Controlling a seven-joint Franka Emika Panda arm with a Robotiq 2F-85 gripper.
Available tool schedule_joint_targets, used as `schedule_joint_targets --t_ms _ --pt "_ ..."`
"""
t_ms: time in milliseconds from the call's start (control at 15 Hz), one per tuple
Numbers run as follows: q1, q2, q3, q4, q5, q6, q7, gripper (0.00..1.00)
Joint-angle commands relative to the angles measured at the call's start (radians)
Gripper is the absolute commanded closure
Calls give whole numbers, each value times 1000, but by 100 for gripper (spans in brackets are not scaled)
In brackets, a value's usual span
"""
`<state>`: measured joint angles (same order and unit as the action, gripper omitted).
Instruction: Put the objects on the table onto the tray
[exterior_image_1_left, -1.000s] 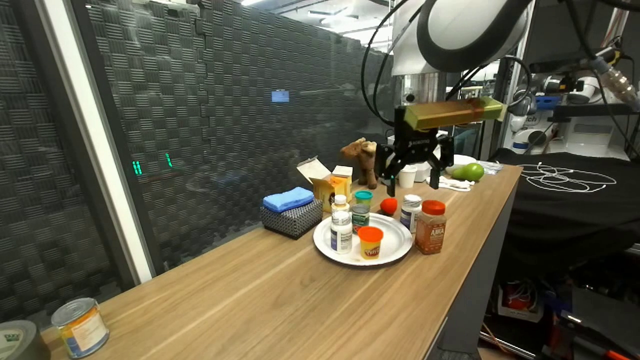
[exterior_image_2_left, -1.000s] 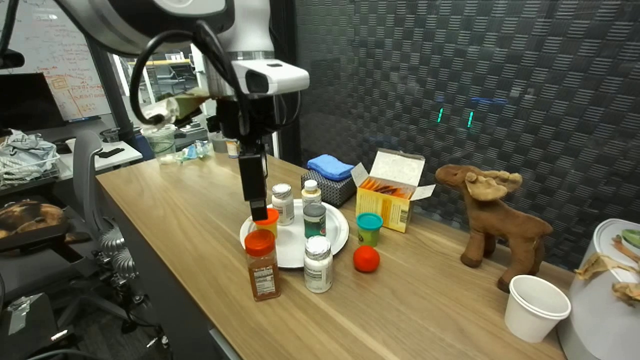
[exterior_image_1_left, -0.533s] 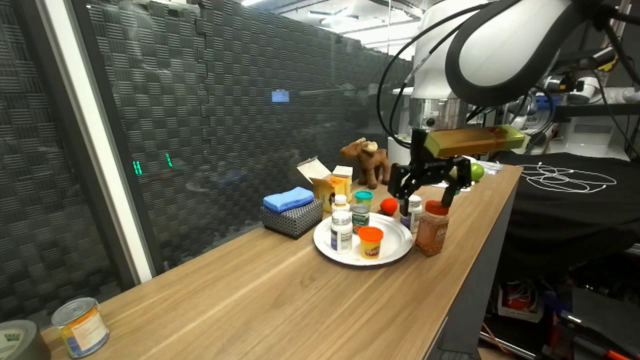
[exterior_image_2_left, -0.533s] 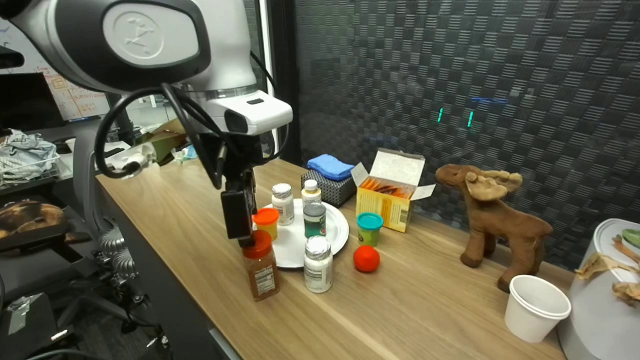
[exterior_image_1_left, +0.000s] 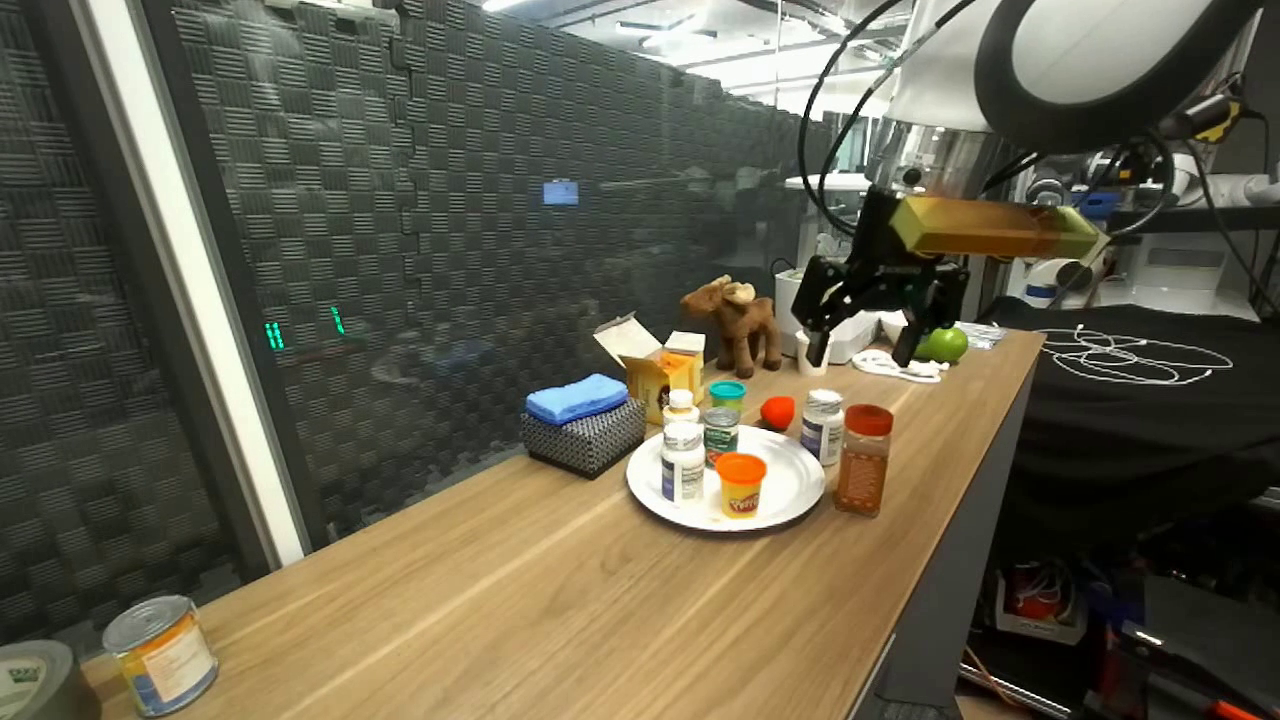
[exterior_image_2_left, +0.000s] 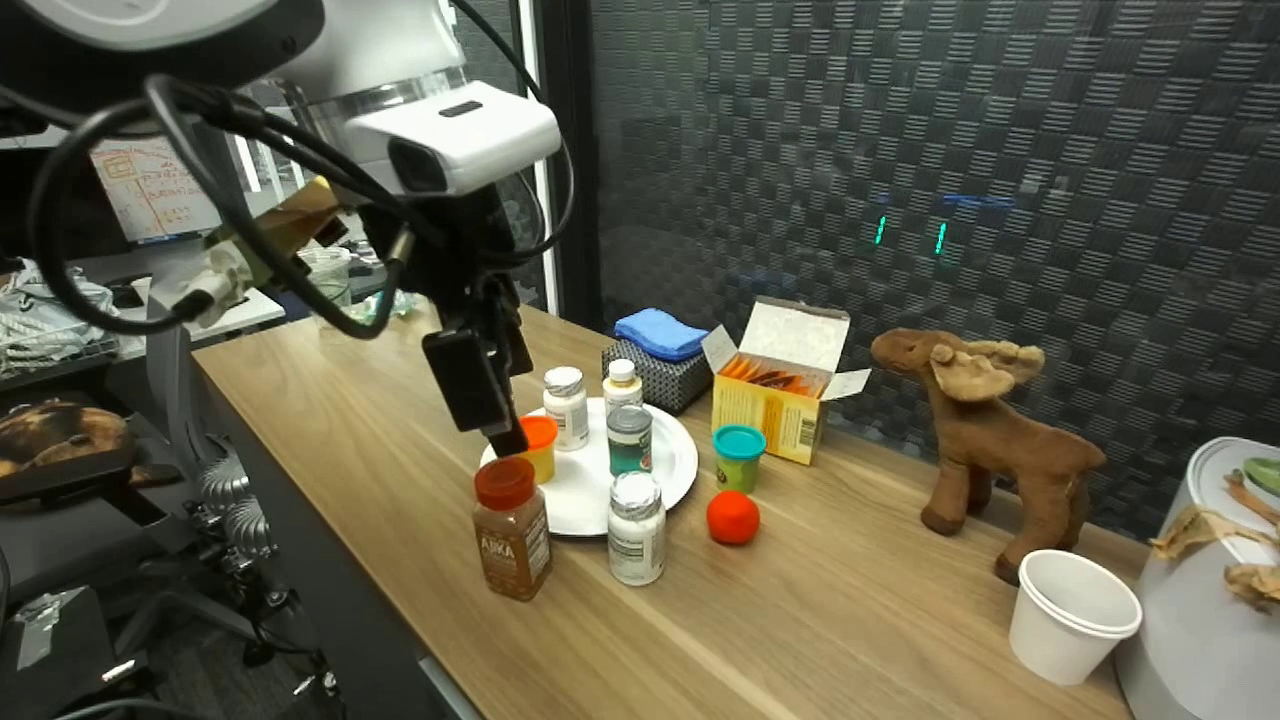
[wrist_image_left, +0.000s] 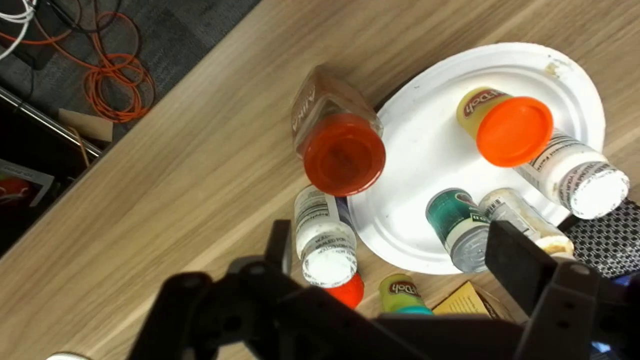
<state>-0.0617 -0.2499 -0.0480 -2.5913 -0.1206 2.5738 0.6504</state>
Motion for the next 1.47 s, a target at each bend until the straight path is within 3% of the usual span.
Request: schedule_joint_targets --t_ms 0,267,467,933,1000,1400 --pt "-24 -45 38 -28 25 22 -29 0" --pt "0 11 28 -13 129 -31 -99 0" --pt "-14 69 22 79 184 -164 -128 0" --pt "-18 100 29 207 145 -353 -134 0" --pt "-29 101 22 151 152 -286 -109 0" --pt "-29 107 22 148 151 -295 -111 0"
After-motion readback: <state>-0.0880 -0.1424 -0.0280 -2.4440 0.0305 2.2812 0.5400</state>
